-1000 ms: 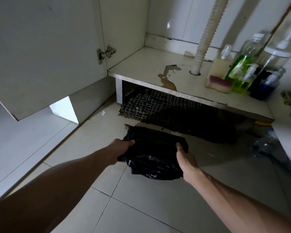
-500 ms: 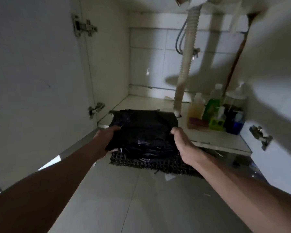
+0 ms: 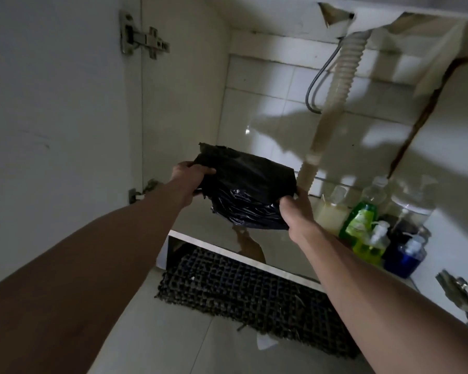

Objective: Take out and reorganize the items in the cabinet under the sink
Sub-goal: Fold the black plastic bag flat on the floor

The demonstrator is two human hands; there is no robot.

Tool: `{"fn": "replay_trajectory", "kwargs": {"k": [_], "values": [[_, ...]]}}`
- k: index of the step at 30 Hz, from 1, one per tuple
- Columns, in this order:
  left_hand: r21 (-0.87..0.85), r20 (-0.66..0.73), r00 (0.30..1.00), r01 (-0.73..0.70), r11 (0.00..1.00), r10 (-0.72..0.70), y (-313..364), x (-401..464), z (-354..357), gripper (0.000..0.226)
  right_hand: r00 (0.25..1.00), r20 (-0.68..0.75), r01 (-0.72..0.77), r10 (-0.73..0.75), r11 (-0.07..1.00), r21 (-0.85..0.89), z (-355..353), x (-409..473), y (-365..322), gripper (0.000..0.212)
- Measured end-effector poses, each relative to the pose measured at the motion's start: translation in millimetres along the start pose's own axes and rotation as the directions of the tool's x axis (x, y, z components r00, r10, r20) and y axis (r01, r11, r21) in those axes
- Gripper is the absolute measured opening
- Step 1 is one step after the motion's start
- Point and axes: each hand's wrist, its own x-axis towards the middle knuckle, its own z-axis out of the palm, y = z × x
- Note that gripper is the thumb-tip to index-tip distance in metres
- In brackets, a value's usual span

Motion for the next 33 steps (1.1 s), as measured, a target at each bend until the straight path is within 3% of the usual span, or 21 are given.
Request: {"fn": "replay_trajectory", "kwargs": {"k": [9,14,17,19,21,25,28,31,33], "values": [[-0.084,-0.07,0.992,0.099,0.992,-0.105,-46.3,79.7,18.0,0.041,0.997,0.011,-0.073,0.073,0.997,0.001,37.0,65.3,37.9,0.059],[-0.094,0.0,0.98,0.2,0.975,-0.201,-85.2,114.8,11.4,0.07,0.986,0.001,-0.169,0.169,0.982,-0.085,53.0,84.4,77.9,0.049],[-0.049,0.032,0.974,0.225,0.973,-0.224,-100.3,112.4,8.6,0.062,0.967,-0.009,-0.253,0.254,0.963,-0.095,53.5,90.9,90.9,0.044],[-0.03,0.036,0.978,0.206,0.978,-0.205,-99.8,108.9,8.1,0.085,0.957,0.009,-0.288,0.29,0.954,-0.088,51.4,93.5,90.6,0.045],[0.056,-0.038,0.988,0.154,0.986,-0.152,-95.4,109.8,7.0,0.112,0.95,0.058,-0.299,0.306,0.949,-0.102,51.8,91.9,86.3,0.044],[0.177,-0.128,0.991,0.07,0.982,-0.047,-73.4,90.3,6.6,0.112,0.949,0.045,-0.312,0.312,0.95,-0.016,51.0,73.4,75.4,0.034],[0.481,-0.151,0.988,0.05,0.875,0.027,-62.6,60.2,4.9,0.114,0.942,-0.008,-0.334,0.334,0.942,0.025,44.9,55.6,76.5,0.048],[0.647,-0.123,0.99,0.03,0.762,0.066,-59.7,21.3,-1.2,0.106,0.951,-0.058,-0.308,0.305,0.949,-0.069,30.1,28.4,79.8,0.049],[0.69,-0.038,0.994,-0.051,0.722,0.107,-57.6,-6.6,-11.6,0.099,0.97,-0.032,-0.24,0.239,0.942,-0.236,15.9,7.6,77.0,0.057]]}}
